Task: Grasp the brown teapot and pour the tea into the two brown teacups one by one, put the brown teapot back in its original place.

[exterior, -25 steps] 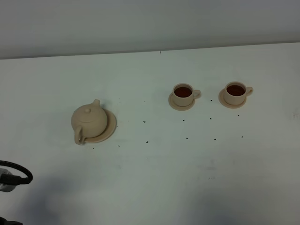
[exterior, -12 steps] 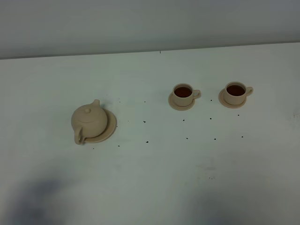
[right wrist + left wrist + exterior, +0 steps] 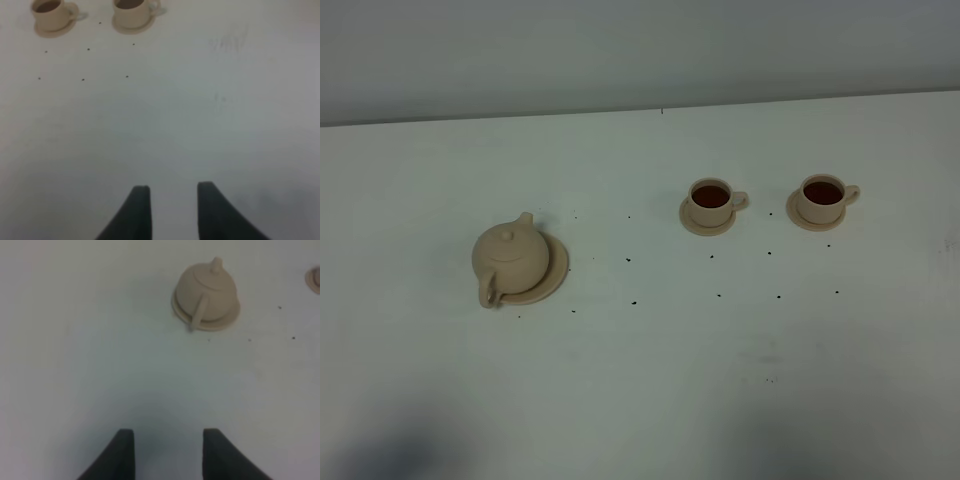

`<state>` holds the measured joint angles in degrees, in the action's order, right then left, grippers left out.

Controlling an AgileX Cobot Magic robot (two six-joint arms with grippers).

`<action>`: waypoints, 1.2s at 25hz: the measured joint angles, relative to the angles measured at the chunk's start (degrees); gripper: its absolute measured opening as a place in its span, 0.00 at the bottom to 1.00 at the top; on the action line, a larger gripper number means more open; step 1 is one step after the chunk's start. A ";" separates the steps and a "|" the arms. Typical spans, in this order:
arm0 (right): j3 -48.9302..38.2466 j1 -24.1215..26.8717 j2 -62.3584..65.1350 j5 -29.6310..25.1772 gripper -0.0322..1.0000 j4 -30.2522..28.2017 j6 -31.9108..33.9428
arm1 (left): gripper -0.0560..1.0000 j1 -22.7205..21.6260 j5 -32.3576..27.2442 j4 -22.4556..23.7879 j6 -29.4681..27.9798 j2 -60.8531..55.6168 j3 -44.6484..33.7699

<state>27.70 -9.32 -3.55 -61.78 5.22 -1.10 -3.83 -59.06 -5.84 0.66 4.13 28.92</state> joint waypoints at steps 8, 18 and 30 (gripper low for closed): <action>0.00 0.00 0.00 0.00 0.26 0.00 -0.05 | 0.38 -0.06 -0.01 0.00 0.12 -4.46 0.00; 0.00 0.00 0.00 0.00 0.26 0.00 -0.05 | 0.38 -0.06 -0.01 -0.05 0.17 -4.46 0.00; 0.00 0.00 0.00 0.00 0.26 0.00 0.02 | 0.38 -0.06 -0.01 -0.05 0.17 -4.46 0.00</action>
<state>27.70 -9.32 -3.55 -61.78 5.22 -1.08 -3.89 -59.07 -5.88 0.83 -0.33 28.92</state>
